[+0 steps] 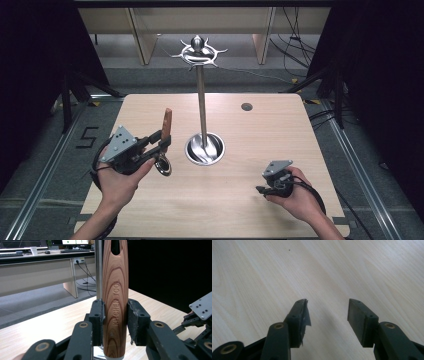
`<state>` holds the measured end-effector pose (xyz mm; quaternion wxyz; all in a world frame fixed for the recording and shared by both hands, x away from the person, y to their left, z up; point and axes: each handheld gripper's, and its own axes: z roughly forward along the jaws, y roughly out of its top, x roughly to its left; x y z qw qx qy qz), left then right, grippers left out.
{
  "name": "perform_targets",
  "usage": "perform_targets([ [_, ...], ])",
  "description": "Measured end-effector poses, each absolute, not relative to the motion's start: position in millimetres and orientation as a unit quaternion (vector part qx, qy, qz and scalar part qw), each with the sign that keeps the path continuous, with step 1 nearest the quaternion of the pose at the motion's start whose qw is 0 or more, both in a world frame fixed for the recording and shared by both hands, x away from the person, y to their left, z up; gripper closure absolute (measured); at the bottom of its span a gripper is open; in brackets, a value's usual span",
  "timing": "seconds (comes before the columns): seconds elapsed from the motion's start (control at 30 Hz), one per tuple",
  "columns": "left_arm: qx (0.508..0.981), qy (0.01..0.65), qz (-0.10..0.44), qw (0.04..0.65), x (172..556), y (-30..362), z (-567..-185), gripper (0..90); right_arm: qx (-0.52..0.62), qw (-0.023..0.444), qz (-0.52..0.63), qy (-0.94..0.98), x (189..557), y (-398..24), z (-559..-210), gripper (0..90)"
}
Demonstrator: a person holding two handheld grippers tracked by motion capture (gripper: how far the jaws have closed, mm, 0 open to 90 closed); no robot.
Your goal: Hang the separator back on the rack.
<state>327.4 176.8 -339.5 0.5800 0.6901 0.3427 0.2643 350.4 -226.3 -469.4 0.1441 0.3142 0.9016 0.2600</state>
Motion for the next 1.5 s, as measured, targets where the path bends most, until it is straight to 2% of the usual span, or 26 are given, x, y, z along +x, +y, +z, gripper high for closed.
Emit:
perform_targets([
  [1.5, 0.684, 0.308, 0.282, 0.598, 336, 157, -314, 67.2, 0.309, 0.141, 0.256, 0.905, 352, -228, -467, 50.4],
])
